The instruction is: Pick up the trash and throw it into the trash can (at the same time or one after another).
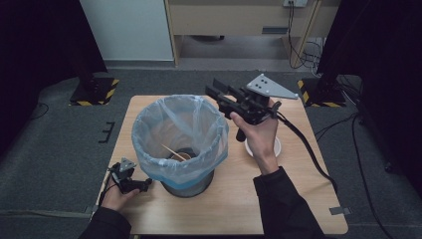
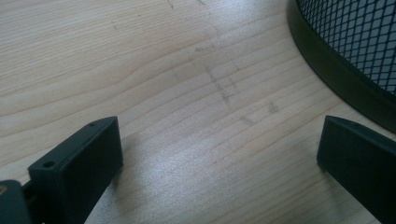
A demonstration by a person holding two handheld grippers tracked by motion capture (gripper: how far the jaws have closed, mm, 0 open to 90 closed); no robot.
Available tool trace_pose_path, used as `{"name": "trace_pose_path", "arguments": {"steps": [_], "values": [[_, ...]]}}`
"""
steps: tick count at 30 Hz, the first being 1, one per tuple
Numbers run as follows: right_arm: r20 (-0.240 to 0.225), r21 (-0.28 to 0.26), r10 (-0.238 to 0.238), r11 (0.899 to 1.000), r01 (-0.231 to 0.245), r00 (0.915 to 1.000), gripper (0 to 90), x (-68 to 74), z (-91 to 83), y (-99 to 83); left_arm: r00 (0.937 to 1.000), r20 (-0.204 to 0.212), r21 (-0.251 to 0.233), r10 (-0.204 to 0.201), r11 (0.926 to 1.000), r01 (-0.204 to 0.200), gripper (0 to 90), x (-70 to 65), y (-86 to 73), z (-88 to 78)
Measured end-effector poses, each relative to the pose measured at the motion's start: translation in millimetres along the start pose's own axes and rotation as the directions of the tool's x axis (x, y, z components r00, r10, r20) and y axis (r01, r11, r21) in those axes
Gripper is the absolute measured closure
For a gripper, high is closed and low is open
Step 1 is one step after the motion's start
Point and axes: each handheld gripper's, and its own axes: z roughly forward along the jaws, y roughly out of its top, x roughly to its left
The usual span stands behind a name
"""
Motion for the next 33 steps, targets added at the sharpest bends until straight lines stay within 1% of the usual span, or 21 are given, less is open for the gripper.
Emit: {"name": "trace_pose_path", "arguments": {"steps": [1, 4, 7, 9, 13, 17, 19, 21, 24, 25, 26, 27, 28, 30, 32, 33], "values": [[0.009, -0.001, 0.002, 1.000, -0.002, 1.0000, 63.2, -2.7, -3.4, 0.9, 1.0000, 0.000, 0.000, 0.000, 1.0000, 0.000, 0.0, 0.0, 0.0, 0.0], [0.063, -0.002, -0.002, 1.000, 0.002, 0.9980, 61.9, -16.2, -18.6, 0.2, 1.0000, 0.000, 0.000, 0.000, 1.0000, 0.000, 0.0, 0.0, 0.0, 0.0], [0.118, 0.023, -0.017, 1.000, 0.014, 0.9929, 61.4, -28.4, -31.8, -7.1, 1.0000, 0.000, 0.000, 0.000, 1.0000, 0.000, 0.0, 0.0, 0.0, 0.0], [0.144, 0.035, -0.022, 0.999, 0.017, 0.9893, 61.1, -36.5, -38.7, -13.4, 1.0000, 0.000, 0.000, 0.000, 1.0000, 0.000, 0.0, 0.0, 0.0, 0.0], [0.209, 0.083, -0.023, 0.997, 0.006, 0.9777, 60.8, -58.4, -53.6, -34.7, 1.0000, 0.000, 0.000, 0.000, 1.0000, 0.000, 0.0, -0.1, 0.0, 0.0], [0.276, 0.144, -0.024, 0.989, -0.016, 0.9610, 60.9, -79.0, -65.2, -61.2, 1.0000, 0.000, -0.001, 0.001, 1.0000, -0.001, 0.0, 0.0, 0.0, 0.1], [0.302, 0.177, -0.025, 0.984, -0.030, 0.9530, 61.1, -89.0, -70.2, -75.6, 1.0000, 0.000, 0.000, 0.000, 1.0000, 0.000, 0.0, -0.1, 0.0, 0.0], [0.318, 0.203, -0.015, 0.978, -0.053, 0.9479, 61.3, -98.4, -74.3, -90.6, 1.0000, 0.000, 0.000, 0.000, 1.0000, 0.000, 0.0, -0.1, 0.0, 0.0], [0.350, 0.243, -0.008, 0.967, -0.082, 0.9369, 62.5, -110.6, -79.3, -112.0, 1.0000, 0.000, 0.000, 0.000, 1.0000, 0.000, 0.0, -0.1, 0.0, 0.0], [0.361, 0.260, -0.011, 0.961, -0.089, 0.9327, 62.6, -114.6, -80.0, -118.4, 1.0000, 0.000, 0.000, 0.000, 1.0000, 0.000, 0.0, -0.1, 0.0, 0.0], [0.370, 0.289, -0.022, 0.953, -0.093, 0.9287, 62.6, -118.6, -80.4, -123.3, 1.0000, 0.000, -0.002, 0.000, 1.0000, 0.000, 0.0, -0.1, 0.0, 0.1], [0.384, 0.303, -0.034, 0.949, -0.091, 0.9228, 62.8, -121.8, -81.0, -127.9, 1.0000, 0.000, 0.000, 0.001, 1.0000, -0.001, 0.0, -0.1, 0.0, 0.0], [0.390, 0.315, -0.039, 0.944, -0.093, 0.9200, 63.1, -124.9, -81.7, -132.8, 1.0000, 0.000, 0.000, 0.000, 1.0000, 0.000, 0.0, -0.1, 0.0, 0.0], [0.399, 0.341, -0.034, 0.933, -0.114, 0.9165, 63.3, -129.9, -82.0, -143.8, 1.0000, 0.000, 0.000, 0.000, 1.0000, 0.000, 0.0, -0.1, 0.0, 0.0], [0.413, 0.376, -0.042, 0.918, -0.129, 0.9097, 63.6, -134.8, -82.1, -154.4, 1.0000, 0.000, -0.001, 0.000, 1.0000, 0.000, 0.0, -0.1, 0.0, 0.1], [0.419, 0.387, -0.040, 0.912, -0.138, 0.9071, 63.7, -136.9, -82.2, -159.1, 1.0000, 0.000, -0.001, 0.000, 1.0000, 0.000, 0.0, -0.1, 0.0, 0.1]]}}
